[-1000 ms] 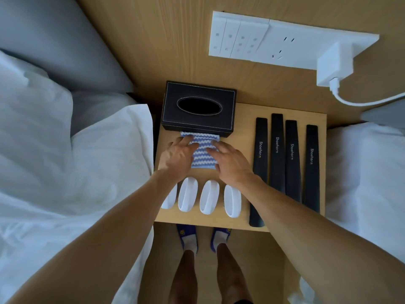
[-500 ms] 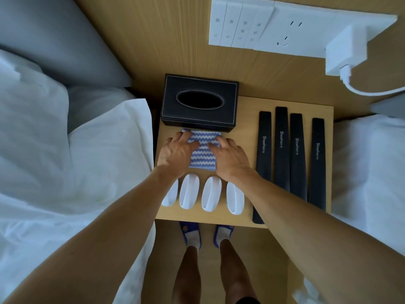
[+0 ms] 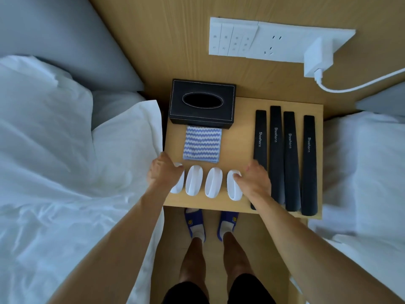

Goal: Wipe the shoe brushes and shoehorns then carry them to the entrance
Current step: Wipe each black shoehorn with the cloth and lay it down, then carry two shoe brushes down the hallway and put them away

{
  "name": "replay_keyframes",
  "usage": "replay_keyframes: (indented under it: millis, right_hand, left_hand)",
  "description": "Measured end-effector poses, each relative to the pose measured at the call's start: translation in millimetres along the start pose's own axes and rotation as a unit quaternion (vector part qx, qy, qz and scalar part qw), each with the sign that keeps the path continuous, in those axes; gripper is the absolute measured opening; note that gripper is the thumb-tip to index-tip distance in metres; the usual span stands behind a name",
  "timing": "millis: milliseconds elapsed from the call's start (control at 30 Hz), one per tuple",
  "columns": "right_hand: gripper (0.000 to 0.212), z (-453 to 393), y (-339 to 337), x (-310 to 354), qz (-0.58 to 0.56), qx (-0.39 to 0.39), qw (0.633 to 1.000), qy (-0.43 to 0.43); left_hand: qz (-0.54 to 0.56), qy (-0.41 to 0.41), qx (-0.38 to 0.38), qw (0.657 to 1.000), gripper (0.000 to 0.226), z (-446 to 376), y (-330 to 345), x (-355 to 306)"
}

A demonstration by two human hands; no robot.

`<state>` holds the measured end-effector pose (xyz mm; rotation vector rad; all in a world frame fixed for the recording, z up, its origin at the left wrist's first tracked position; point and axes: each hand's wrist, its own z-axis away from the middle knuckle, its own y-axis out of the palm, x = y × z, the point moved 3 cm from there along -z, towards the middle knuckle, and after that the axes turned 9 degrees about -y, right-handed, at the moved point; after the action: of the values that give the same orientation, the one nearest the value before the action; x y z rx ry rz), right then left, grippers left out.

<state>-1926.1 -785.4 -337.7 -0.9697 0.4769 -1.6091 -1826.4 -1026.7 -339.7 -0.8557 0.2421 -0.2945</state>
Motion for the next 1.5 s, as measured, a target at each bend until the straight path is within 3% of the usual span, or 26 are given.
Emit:
replay_keyframes:
  millis: [200,333,533,633,700,767,800,1033,1267,1500]
  right_hand:
    - [0.041,4,15,-10,-0.066,0.068,0.993,0.065]
    - [0.032,1,12,-12,-0.139,0.098,0.982,0.08]
    - [0.029,10,-30,-11,-0.281,0.043,0.953,0.108]
    - [0.006,28,-70,-8,-0.358,-0.008,0.93,0.08]
    - [0.012,44,-102,-5,-0.419,-0.035,0.906,0.056]
    - [0.005,64,-136,-1,-0.464,-0.058,0.883,0.031]
    - [0.013,74,-153,0,-0.48,-0.07,0.874,0.017]
    - [0.011,151,-265,-6,-0.62,-0.165,0.761,-0.094]
    - [0.008,229,-354,-33,-0.606,-0.305,0.714,-0.173]
    - [0.016,309,-384,-50,-0.571,-0.463,0.657,-0.169]
  left_hand:
    - [0.006,-0.072,0.058,0.996,0.045,2,22,7]
    - [0.0,-0.062,0.065,0.996,0.037,2,17,4]
    - [0.205,-0.034,0.026,0.978,0.021,27,-26,-16]
    - [0.269,0.014,0.024,0.963,0.012,58,-55,-46]
    - [0.286,0.057,0.027,0.956,0.01,87,-74,-72]
    - [0.307,0.109,0.026,0.945,0.021,119,-95,-95]
    - [0.319,0.138,0.027,0.937,0.021,137,-106,-106]
    - [0.391,0.324,0.058,0.859,0.012,270,-166,-179]
    - [0.393,0.478,0.085,0.781,0.012,382,-207,-228]
    - [0.37,0.576,0.112,0.72,0.01,446,-227,-235]
